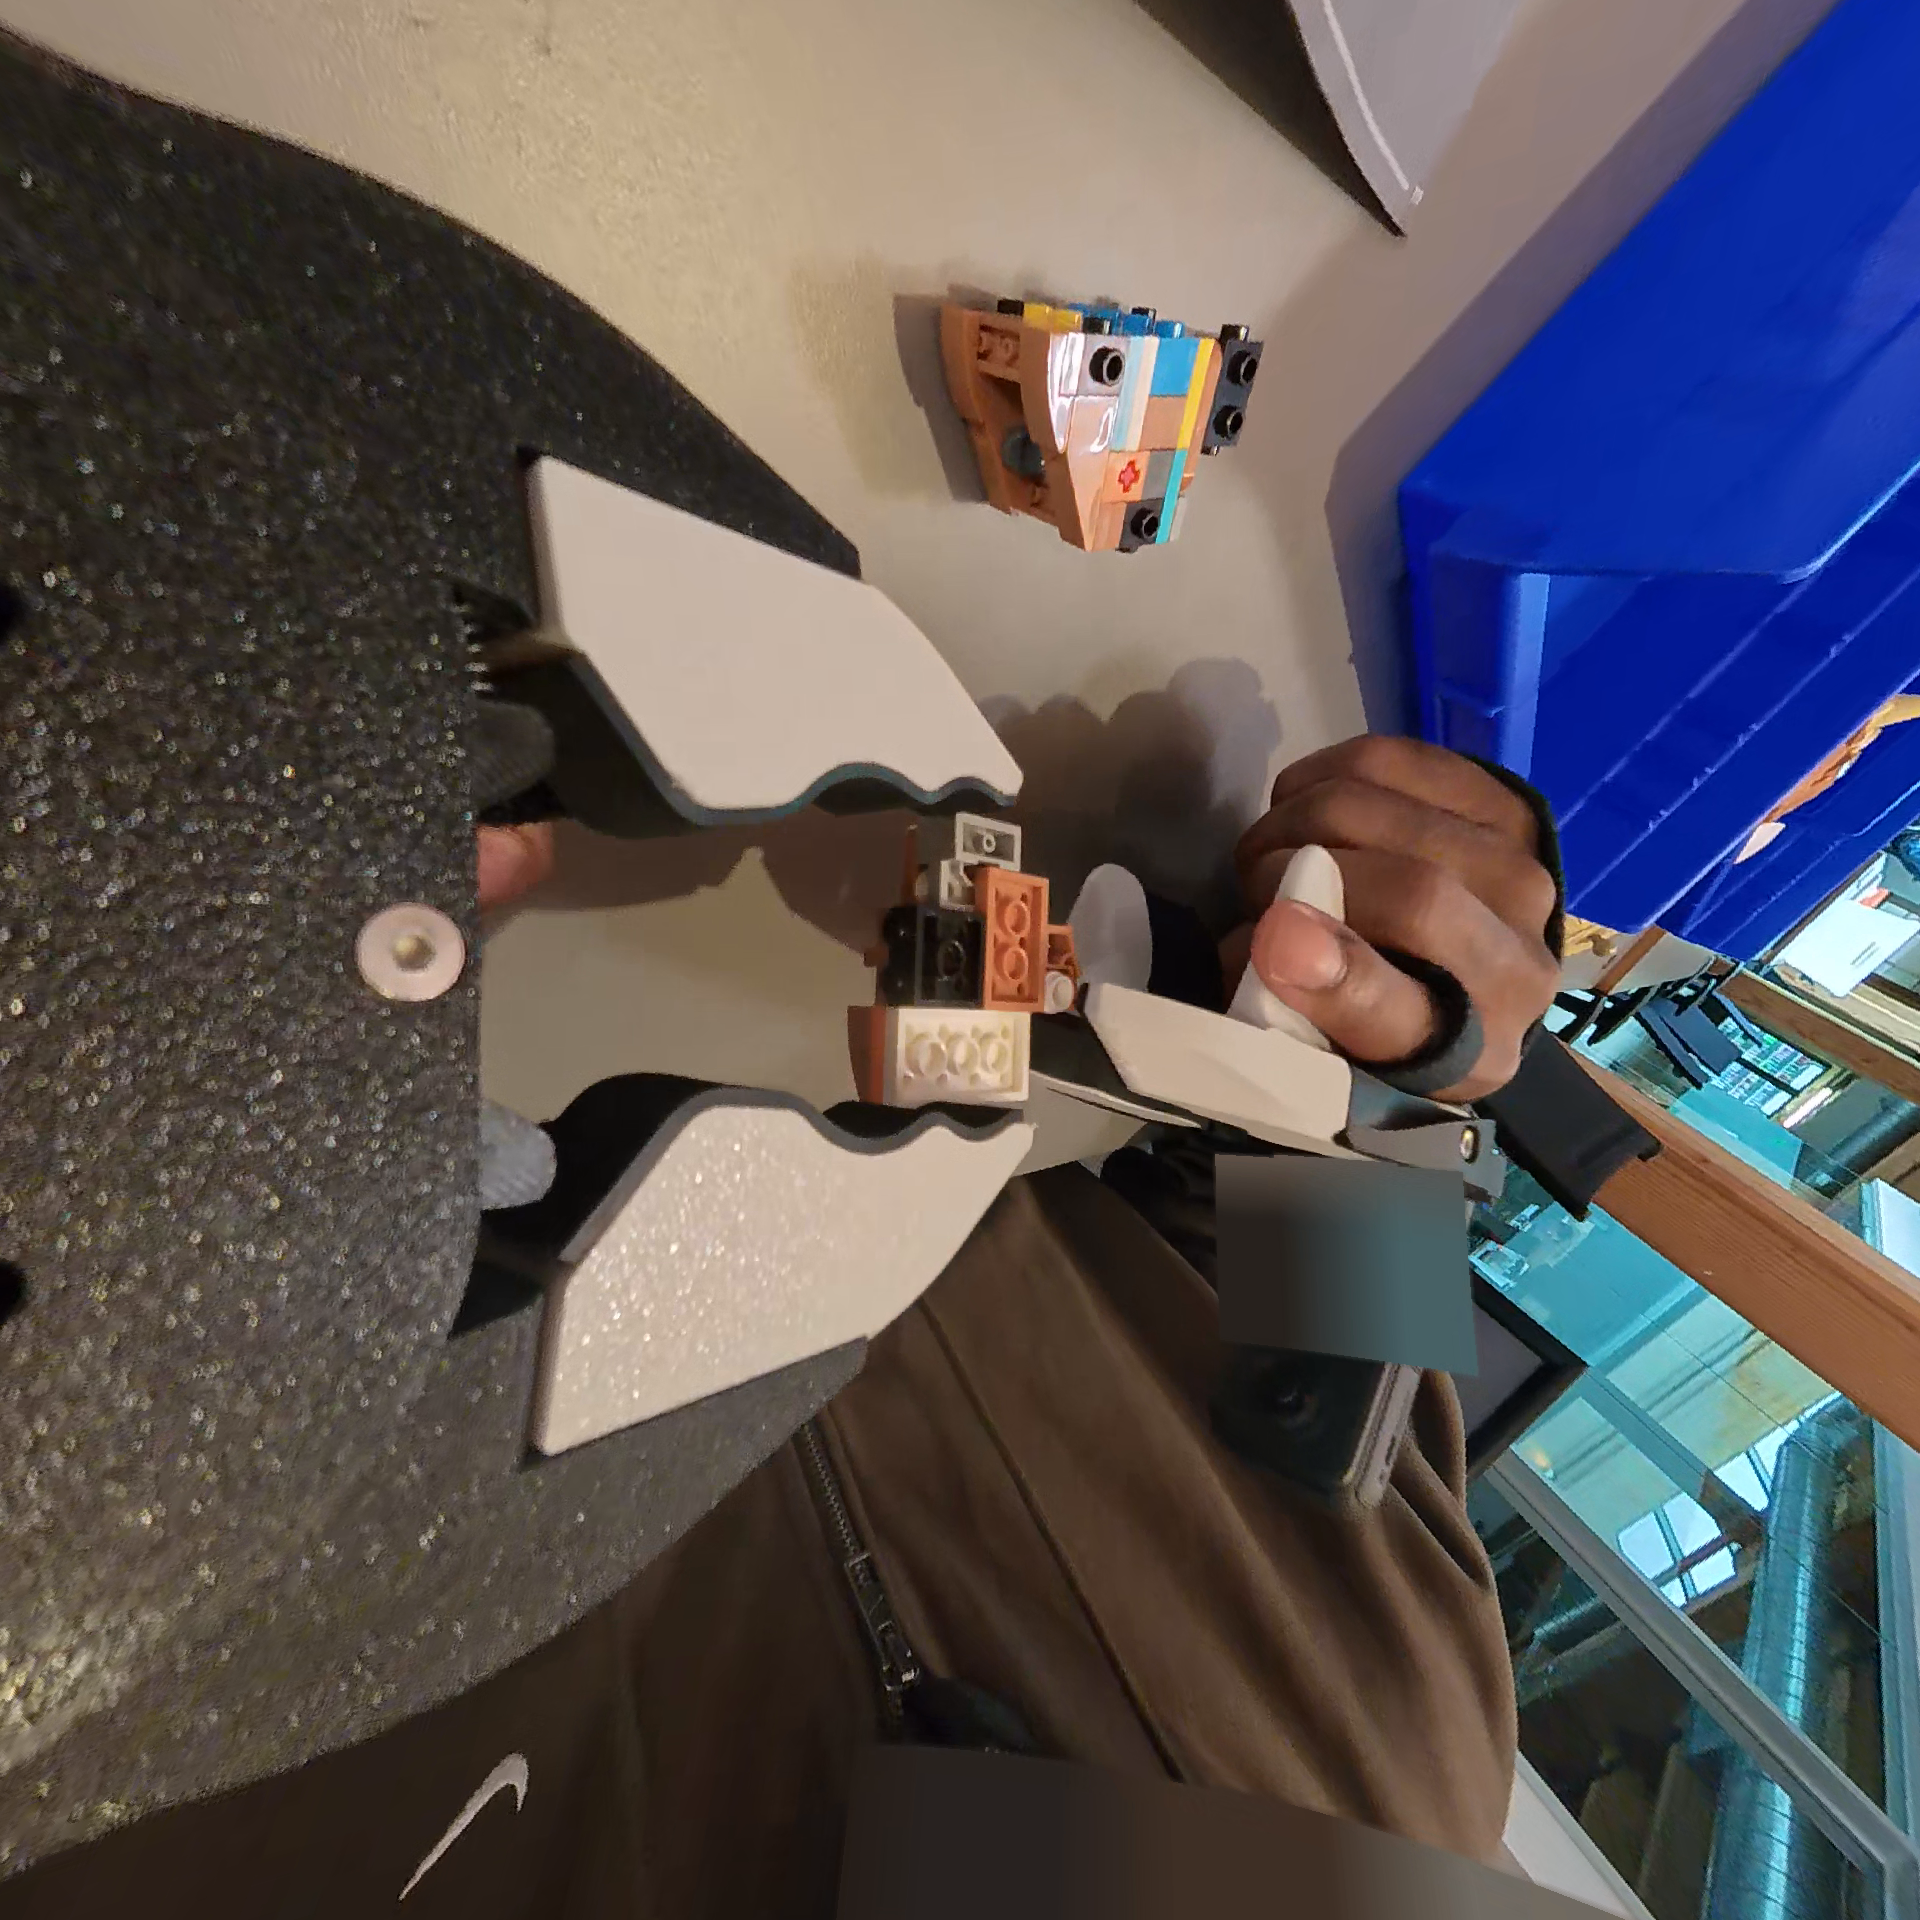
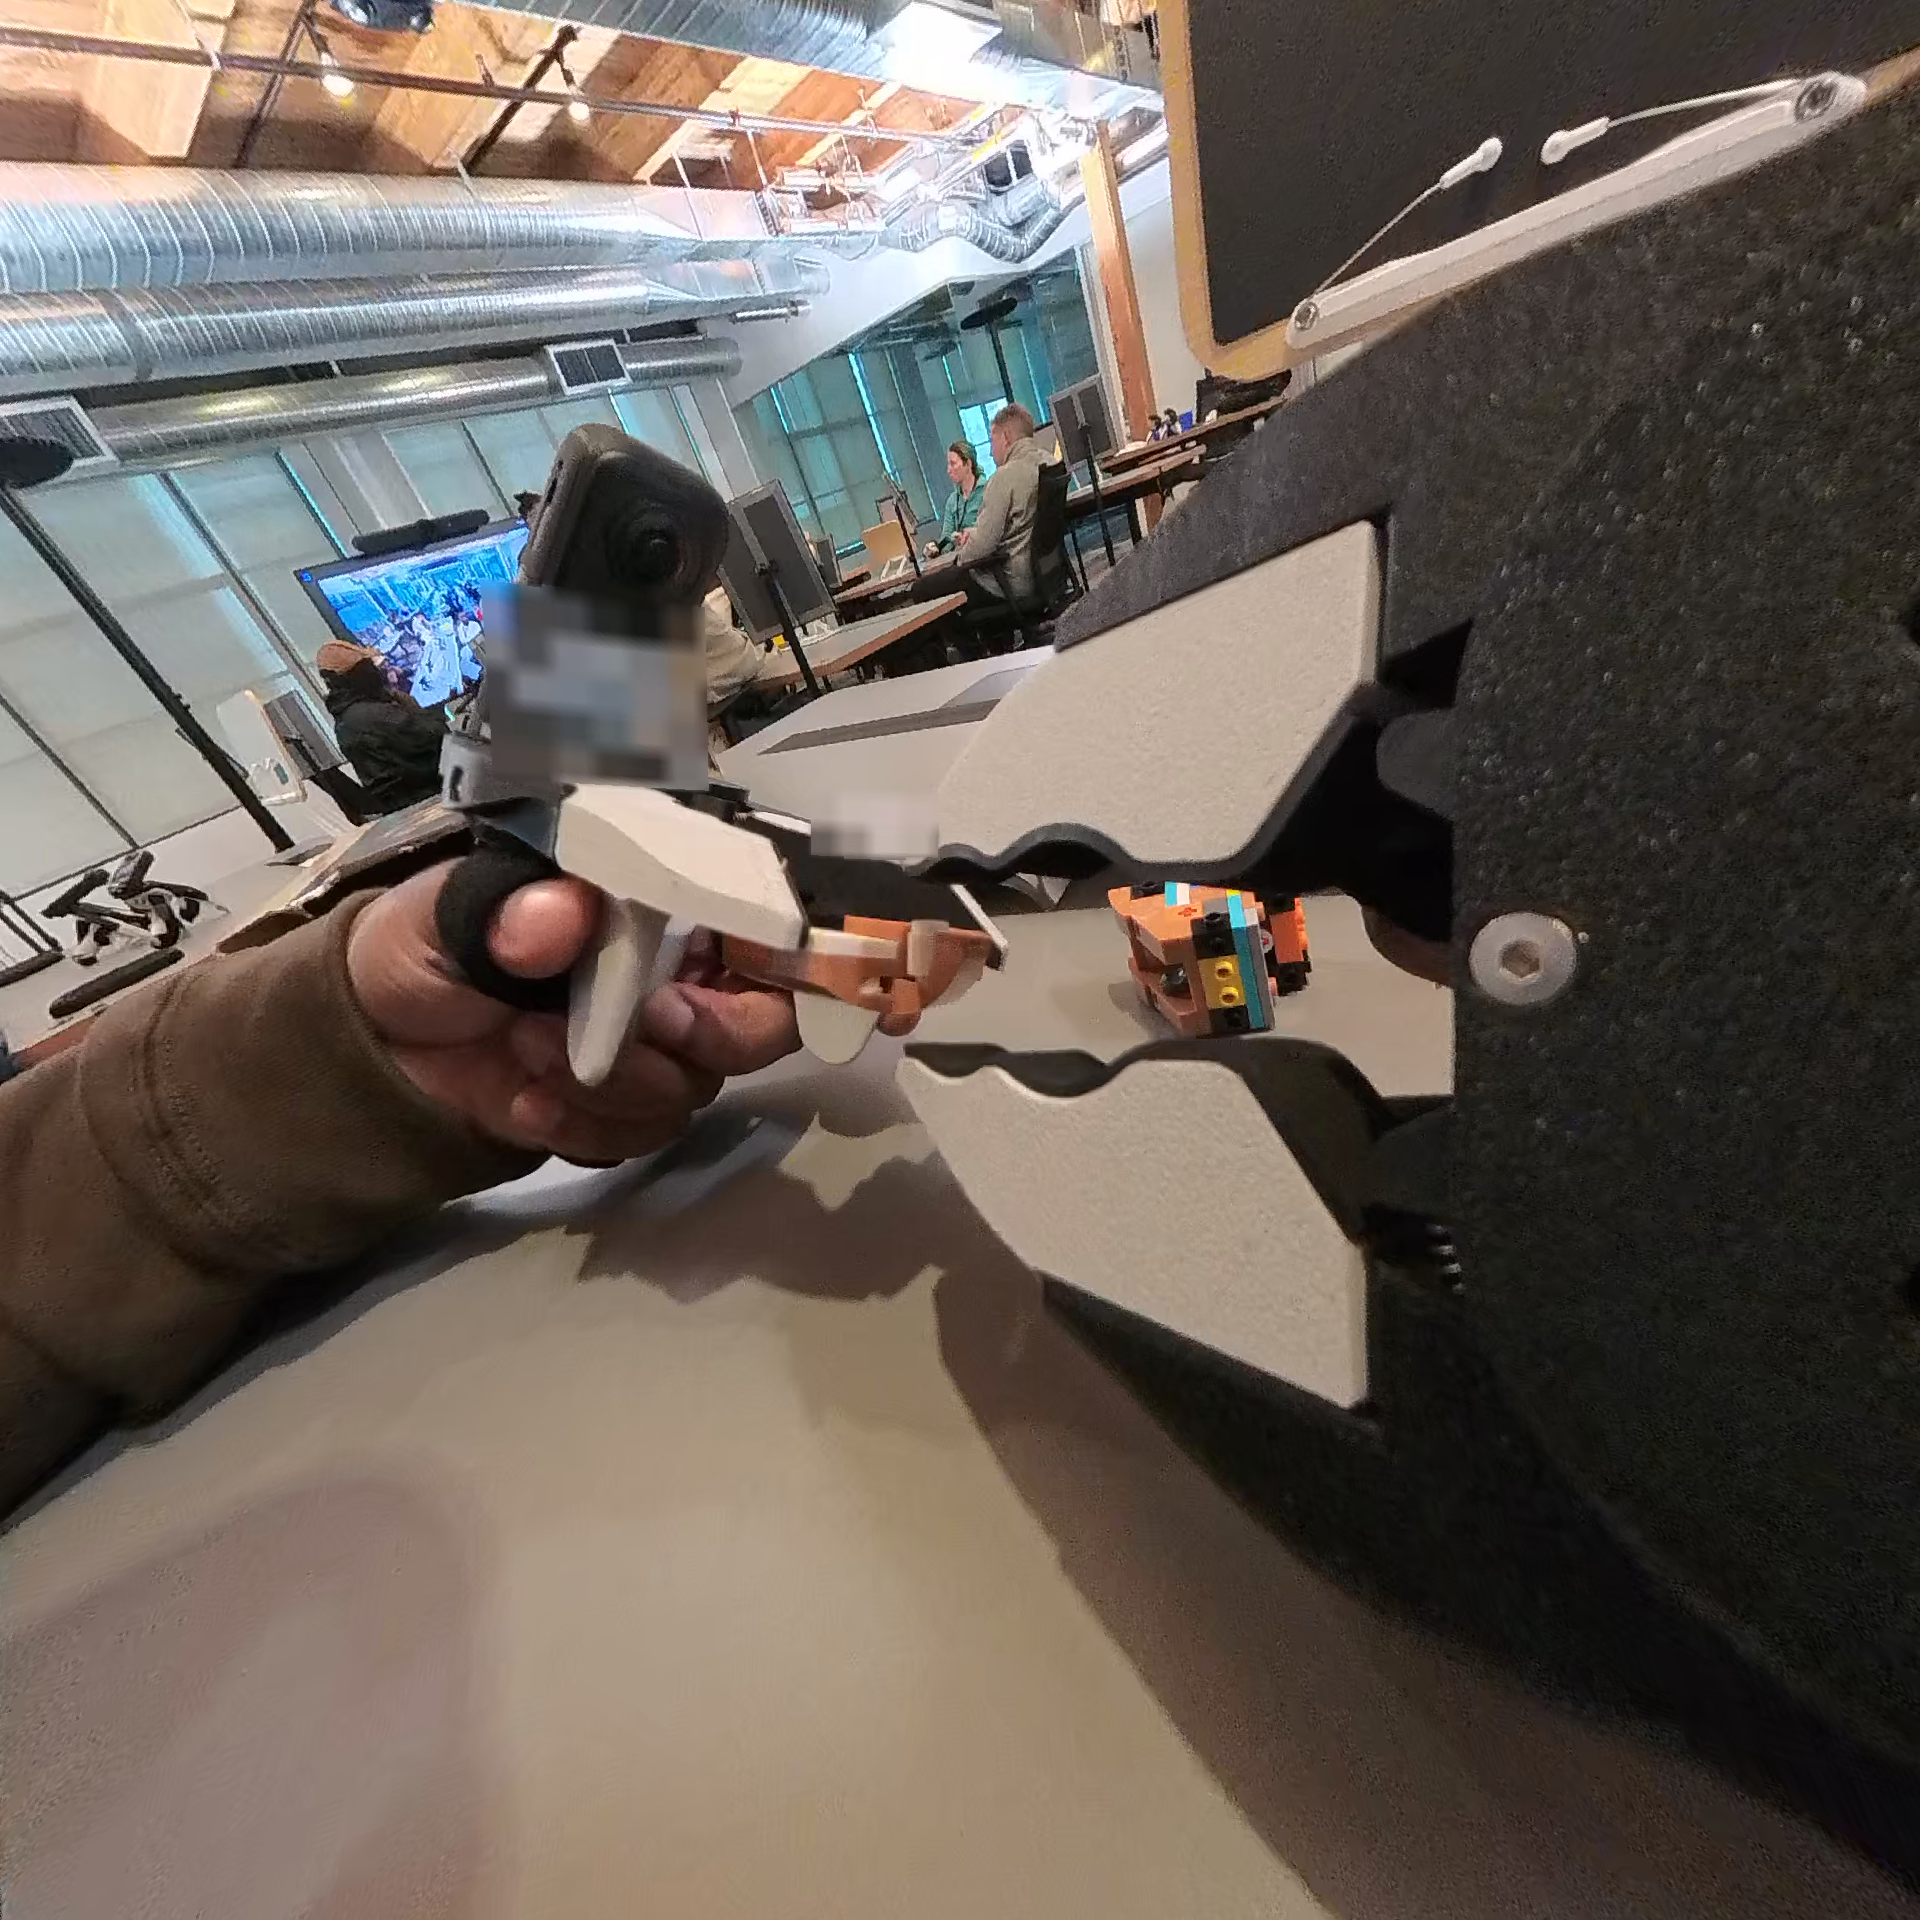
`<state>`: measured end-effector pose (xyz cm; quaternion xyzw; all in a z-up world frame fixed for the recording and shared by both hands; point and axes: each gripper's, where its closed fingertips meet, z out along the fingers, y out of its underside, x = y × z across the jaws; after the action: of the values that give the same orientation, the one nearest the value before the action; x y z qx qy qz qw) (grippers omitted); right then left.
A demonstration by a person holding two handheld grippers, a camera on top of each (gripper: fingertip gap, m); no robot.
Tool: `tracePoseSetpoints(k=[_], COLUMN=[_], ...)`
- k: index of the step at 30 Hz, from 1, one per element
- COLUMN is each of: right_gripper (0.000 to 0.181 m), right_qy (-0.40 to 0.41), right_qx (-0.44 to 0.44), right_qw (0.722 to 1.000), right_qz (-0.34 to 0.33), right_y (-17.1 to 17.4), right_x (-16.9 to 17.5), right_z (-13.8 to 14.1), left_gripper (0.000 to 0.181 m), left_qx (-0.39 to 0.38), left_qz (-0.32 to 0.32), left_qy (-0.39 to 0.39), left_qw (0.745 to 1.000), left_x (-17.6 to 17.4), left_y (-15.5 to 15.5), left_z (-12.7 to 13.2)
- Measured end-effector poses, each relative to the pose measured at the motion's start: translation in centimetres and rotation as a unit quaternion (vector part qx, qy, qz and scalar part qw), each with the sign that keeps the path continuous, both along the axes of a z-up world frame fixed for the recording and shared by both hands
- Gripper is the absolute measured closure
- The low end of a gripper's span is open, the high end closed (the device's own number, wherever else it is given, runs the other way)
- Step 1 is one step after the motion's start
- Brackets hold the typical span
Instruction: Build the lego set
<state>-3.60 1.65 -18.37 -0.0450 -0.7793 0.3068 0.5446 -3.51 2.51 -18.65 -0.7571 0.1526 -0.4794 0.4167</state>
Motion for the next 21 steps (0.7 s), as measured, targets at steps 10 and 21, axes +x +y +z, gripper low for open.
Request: tracePoseSetpoints(k=[10,21], right_gripper=[0.165,0.165], right_qy=[0.01,-0.005], right_qx=[0.007,0.003], right_qw=[1.0,1.0], right_qz=[-0.002,0.008], right_y=[-0.1,-0.22], right_x=[-0.19,0.07], right_z=[0.0,0.15], left_gripper=[0.127,0.128], left_qx=[0.004,0.011], left_qz=[-0.009,-0.014], left_qy=[-0.017,-0.019], left_qw=[1.0,1.0], left_x=[0.29,0.61], left_y=[-0.17,-0.26], left_z=[0.32,0.49])
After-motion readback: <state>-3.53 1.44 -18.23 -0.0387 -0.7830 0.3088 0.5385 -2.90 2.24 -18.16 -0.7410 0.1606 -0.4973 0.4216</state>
